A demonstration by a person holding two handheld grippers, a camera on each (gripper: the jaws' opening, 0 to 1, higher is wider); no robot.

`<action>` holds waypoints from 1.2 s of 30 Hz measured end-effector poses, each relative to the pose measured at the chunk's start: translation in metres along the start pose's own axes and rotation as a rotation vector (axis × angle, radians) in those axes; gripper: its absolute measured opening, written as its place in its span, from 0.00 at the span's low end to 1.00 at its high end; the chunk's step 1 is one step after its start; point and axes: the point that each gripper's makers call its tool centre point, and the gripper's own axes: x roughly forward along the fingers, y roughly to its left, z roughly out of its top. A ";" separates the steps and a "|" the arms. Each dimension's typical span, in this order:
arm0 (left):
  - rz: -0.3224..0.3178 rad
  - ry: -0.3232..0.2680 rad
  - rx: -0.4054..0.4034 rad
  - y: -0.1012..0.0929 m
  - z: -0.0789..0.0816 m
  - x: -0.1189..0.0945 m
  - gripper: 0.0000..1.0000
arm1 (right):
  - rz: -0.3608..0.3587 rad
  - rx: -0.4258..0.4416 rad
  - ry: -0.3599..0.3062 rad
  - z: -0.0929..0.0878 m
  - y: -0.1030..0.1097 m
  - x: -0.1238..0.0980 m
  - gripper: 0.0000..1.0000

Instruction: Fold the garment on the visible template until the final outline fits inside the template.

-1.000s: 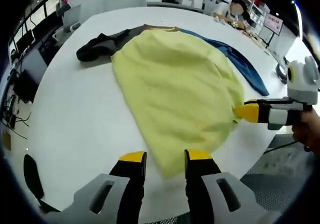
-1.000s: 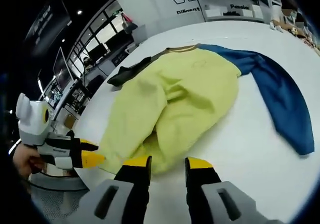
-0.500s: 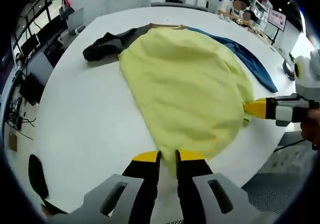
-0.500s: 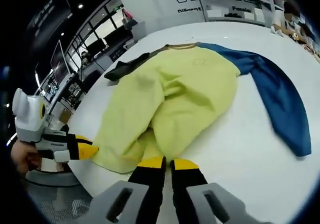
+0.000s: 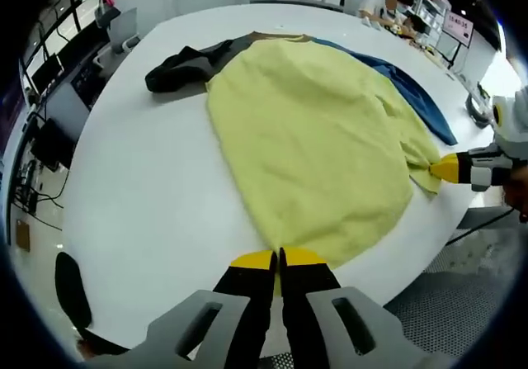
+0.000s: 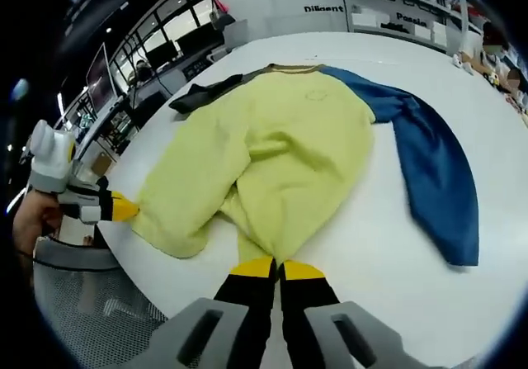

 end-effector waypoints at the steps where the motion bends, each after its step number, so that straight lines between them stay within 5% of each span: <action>1: 0.004 -0.007 0.001 0.004 0.001 -0.002 0.06 | 0.010 -0.012 0.018 -0.003 -0.001 -0.003 0.00; 9: -0.003 -0.065 0.032 0.018 0.016 -0.022 0.06 | 0.100 0.027 0.037 0.000 -0.009 -0.031 0.00; 17: 0.026 -0.101 0.025 0.038 0.027 -0.037 0.06 | 0.041 0.006 0.035 0.006 -0.039 -0.048 0.00; 21: 0.016 -0.103 0.025 0.039 0.030 -0.041 0.06 | 0.072 -0.011 0.081 0.001 -0.041 -0.052 0.00; 27: 0.018 -0.069 0.045 0.039 0.023 -0.025 0.06 | 0.079 0.041 0.096 0.002 -0.044 -0.037 0.00; 29: 0.027 -0.070 0.042 0.040 0.022 -0.019 0.06 | 0.041 0.011 0.050 0.009 -0.055 -0.025 0.00; 36: 0.046 -0.137 -0.014 0.045 0.037 -0.008 0.06 | -0.040 0.007 -0.021 0.016 -0.073 -0.004 0.00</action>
